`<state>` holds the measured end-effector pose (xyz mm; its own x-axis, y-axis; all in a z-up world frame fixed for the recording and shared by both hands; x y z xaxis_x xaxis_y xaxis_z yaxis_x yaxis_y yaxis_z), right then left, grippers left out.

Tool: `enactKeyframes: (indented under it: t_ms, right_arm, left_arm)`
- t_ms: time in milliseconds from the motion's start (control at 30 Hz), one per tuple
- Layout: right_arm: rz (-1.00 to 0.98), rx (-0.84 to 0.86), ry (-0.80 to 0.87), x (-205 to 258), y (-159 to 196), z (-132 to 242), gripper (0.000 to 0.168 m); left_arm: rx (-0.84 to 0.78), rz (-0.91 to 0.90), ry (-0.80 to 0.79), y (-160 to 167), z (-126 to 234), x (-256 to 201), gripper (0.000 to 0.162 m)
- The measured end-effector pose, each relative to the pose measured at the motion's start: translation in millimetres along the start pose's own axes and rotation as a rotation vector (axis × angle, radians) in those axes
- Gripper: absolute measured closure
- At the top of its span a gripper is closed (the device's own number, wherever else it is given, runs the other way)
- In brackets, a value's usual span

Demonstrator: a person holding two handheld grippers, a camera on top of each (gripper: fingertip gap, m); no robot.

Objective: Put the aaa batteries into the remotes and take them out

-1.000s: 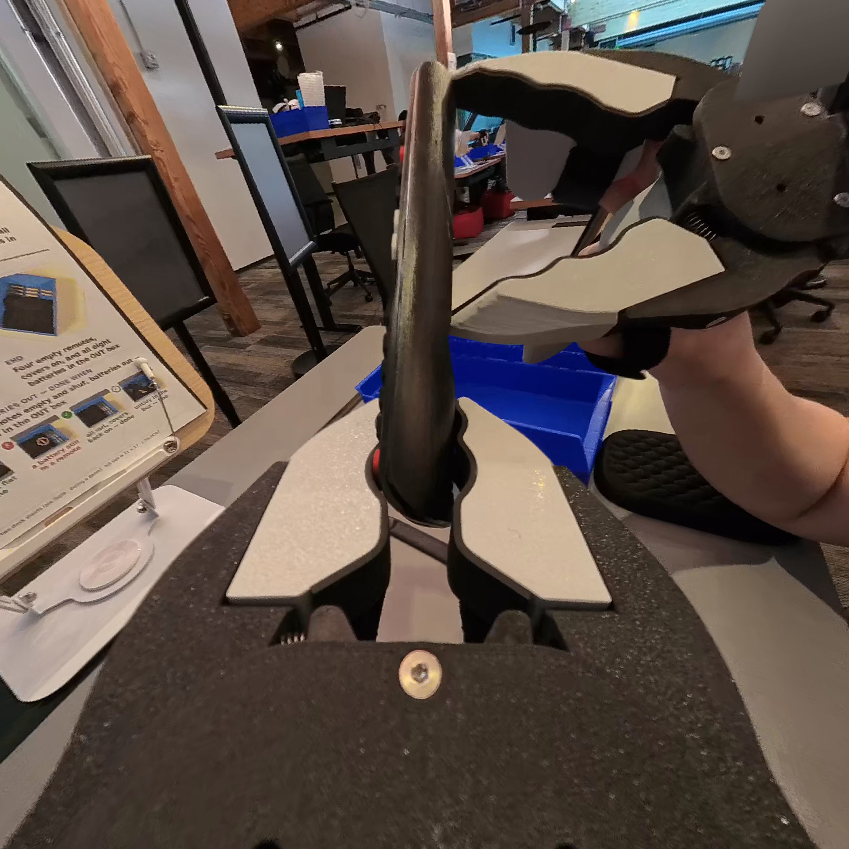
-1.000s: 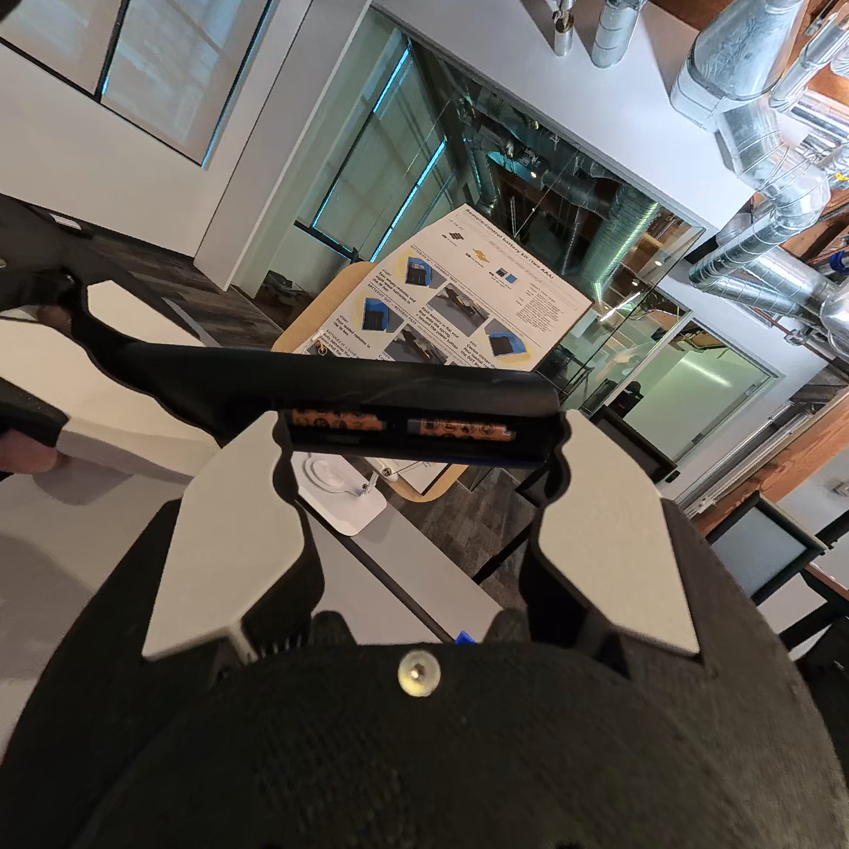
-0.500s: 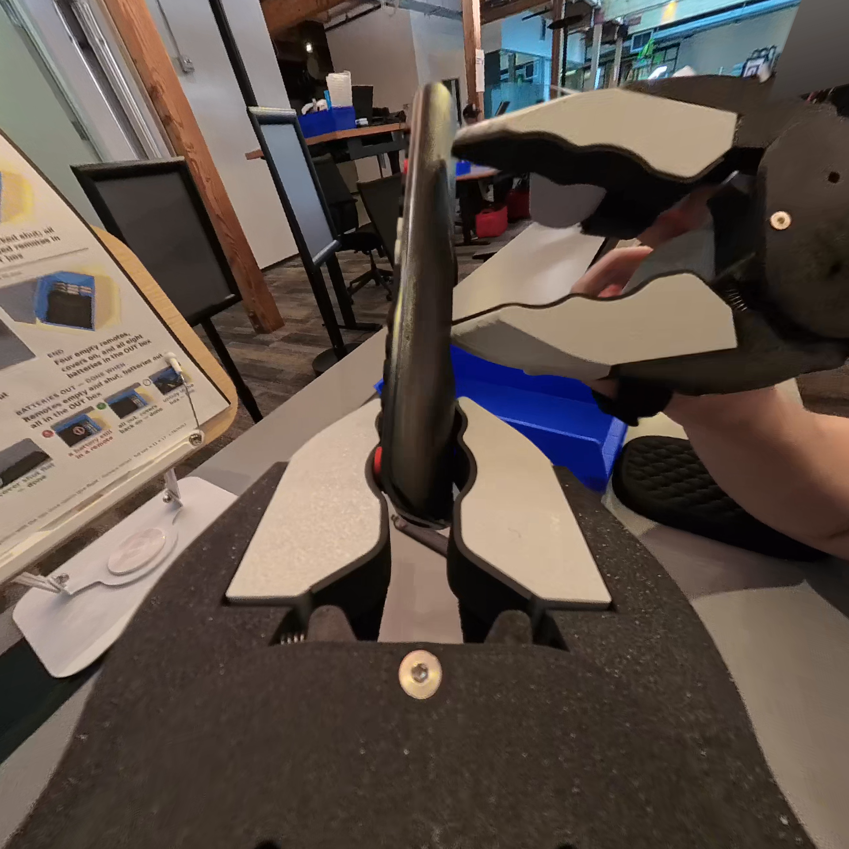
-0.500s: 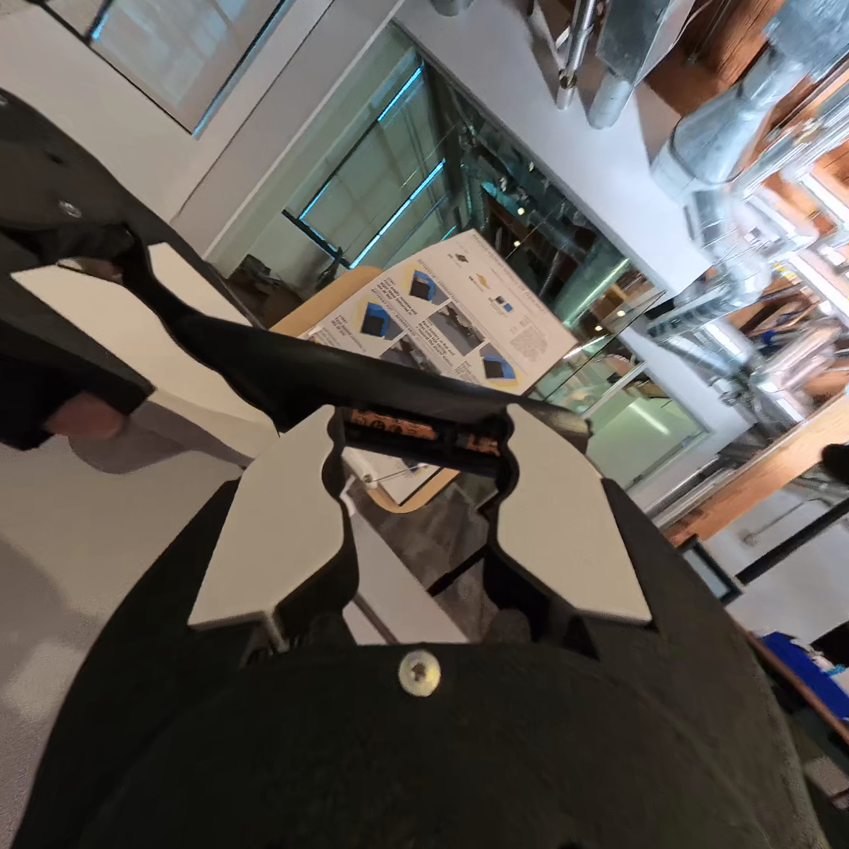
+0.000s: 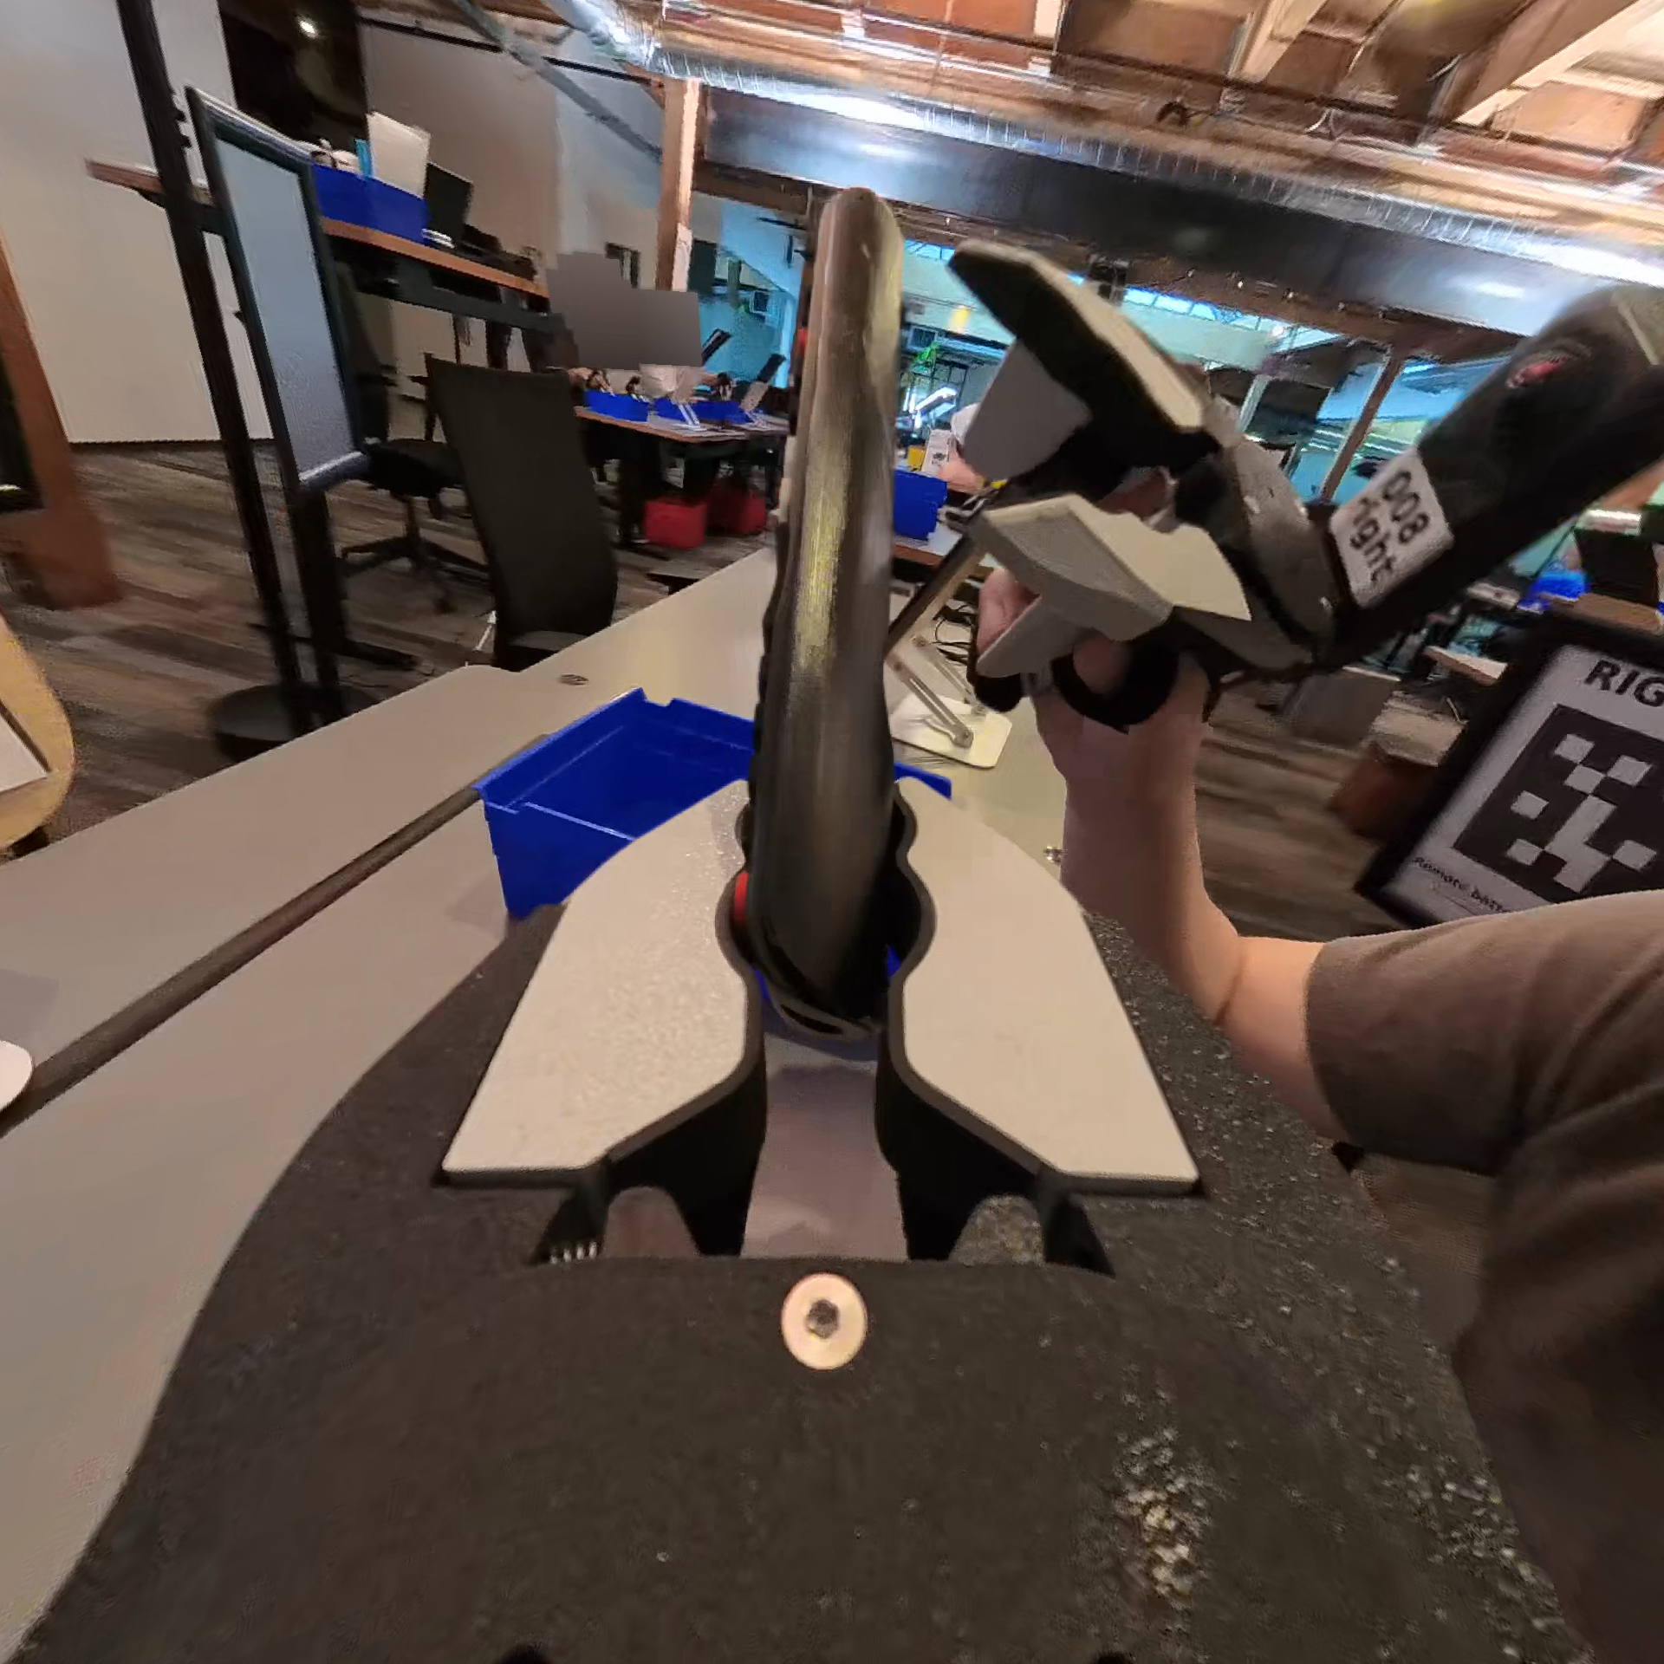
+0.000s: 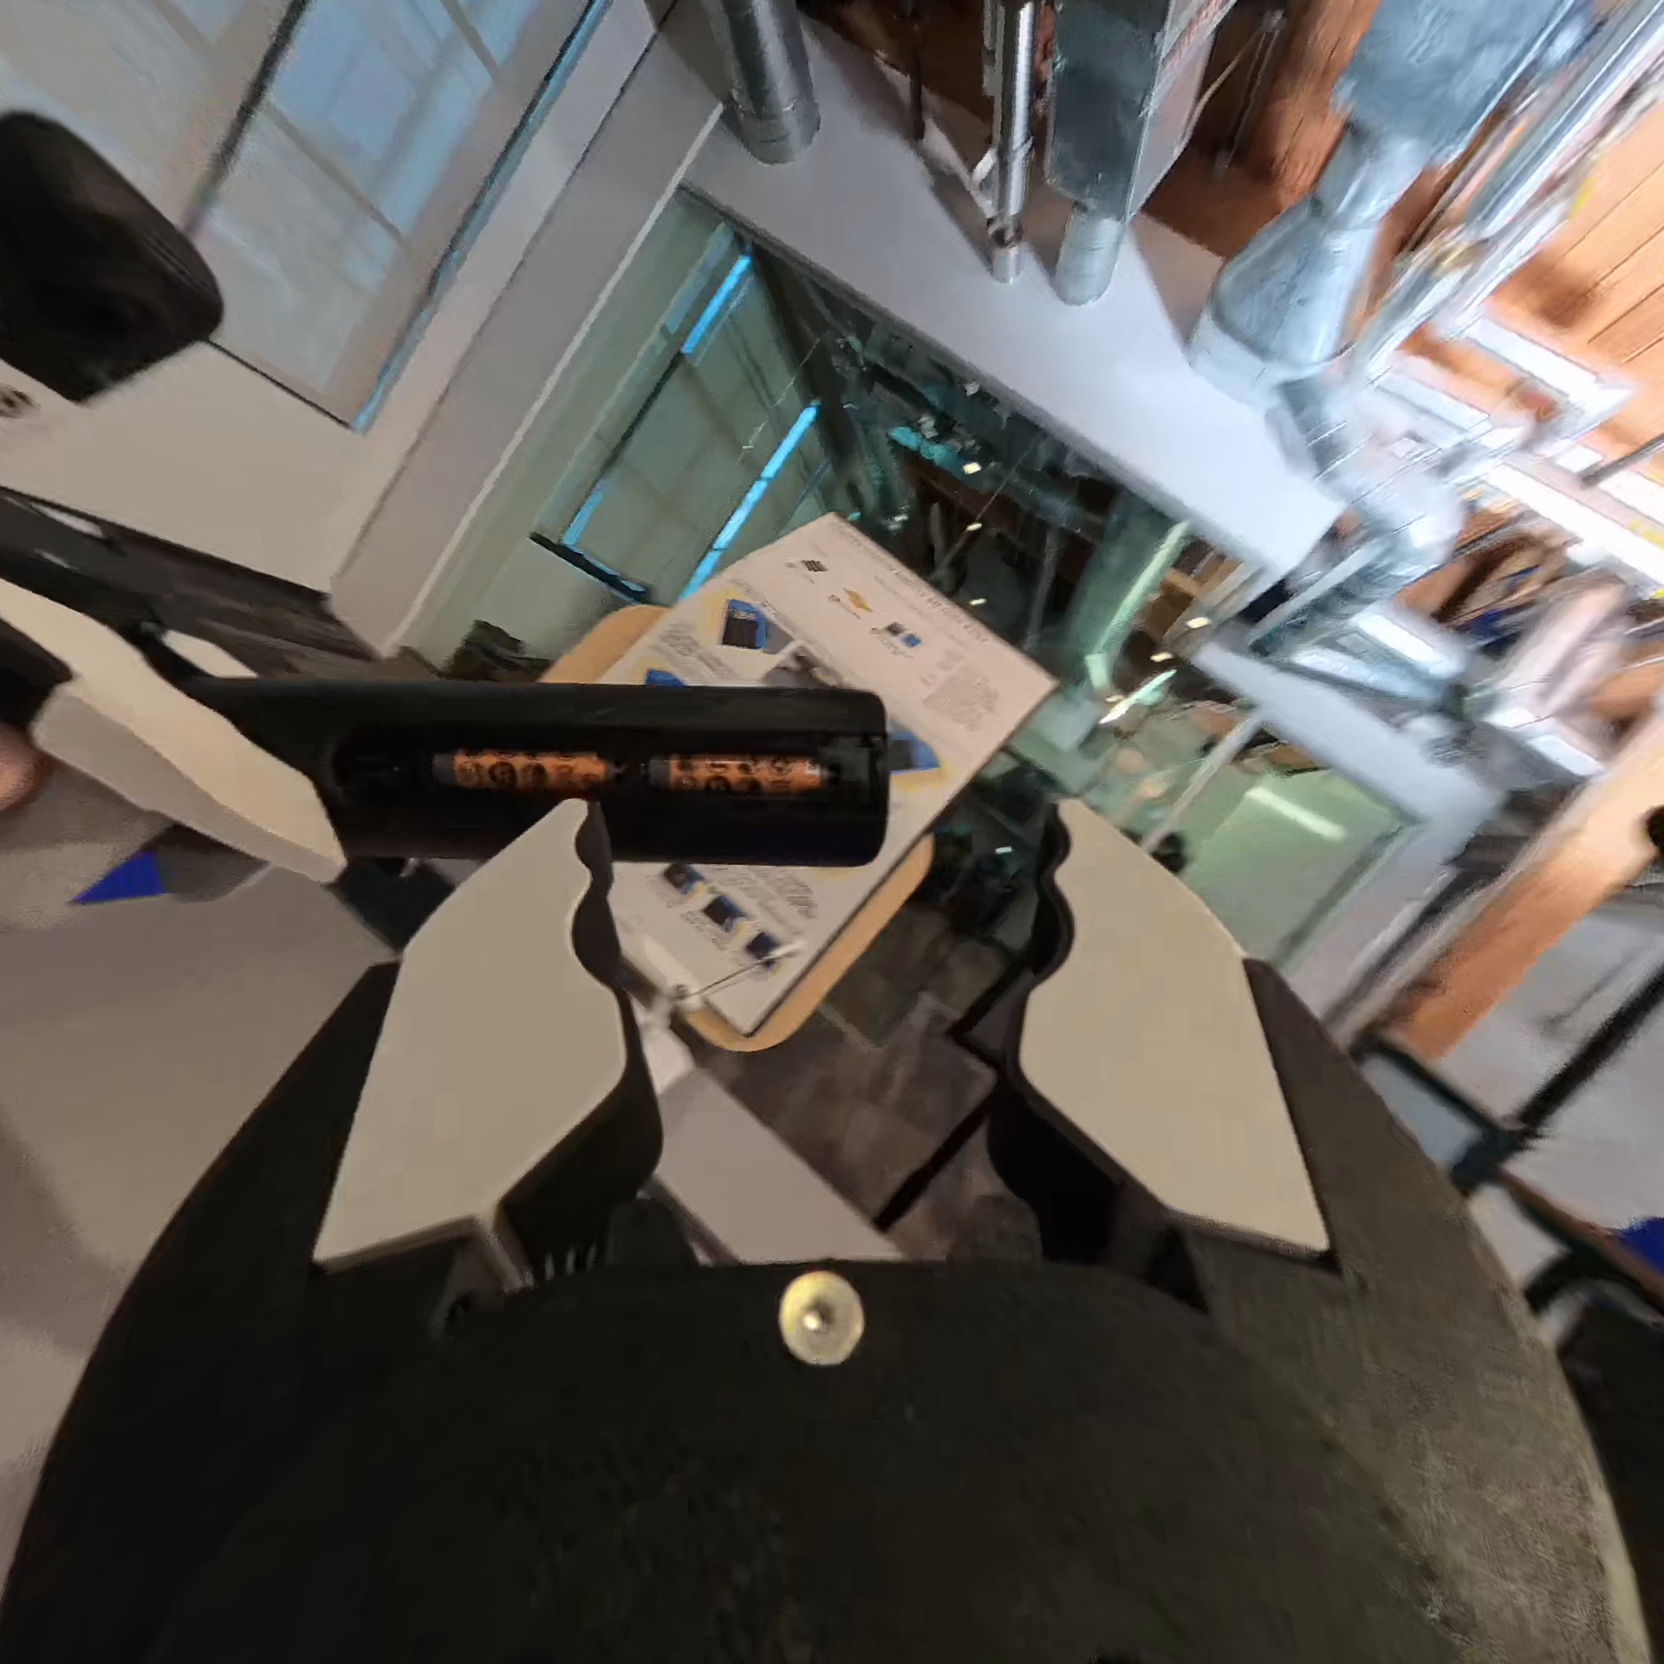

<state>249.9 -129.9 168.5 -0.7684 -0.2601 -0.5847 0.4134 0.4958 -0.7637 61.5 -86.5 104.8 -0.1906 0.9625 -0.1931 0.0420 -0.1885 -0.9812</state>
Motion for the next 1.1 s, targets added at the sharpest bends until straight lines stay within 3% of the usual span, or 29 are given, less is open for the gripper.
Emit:
enactKeyframes:
  t_ms: [100, 200, 333, 1100]
  right_arm:
    - [-0.073, 0.018, -0.065, -4, 4, -1, 0.087]
    - [-0.014, 0.038, -0.052, -3, 3, 0, 0.091]
    - [0.031, 0.039, -0.094, 3, -1, 3, 0.110]
    - [0.062, 0.119, -0.063, 1, -6, 9, 0.115]
  left_arm:
    - [0.023, -0.052, -0.008, 0, -2, -4, 0.138]
    - [0.034, -0.093, 0.003, 1, -3, -9, 0.138]
    - [0.060, -0.152, -0.009, 2, -6, -14, 0.138]
    - [0.076, -0.360, -0.164, 4, -9, -26, 0.138]
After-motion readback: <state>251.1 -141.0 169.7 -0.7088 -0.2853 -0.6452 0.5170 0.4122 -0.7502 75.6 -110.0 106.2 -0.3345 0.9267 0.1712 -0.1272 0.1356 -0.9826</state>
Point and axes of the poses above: each gripper's, where its closed fingertips meet, z back along the fingers, y out of its underside, x = y × z across the jaws, the point moved 8 cm from there along z, back along the fingers, and after that the axes turned 1 degree about x, right-handed, at the moved point
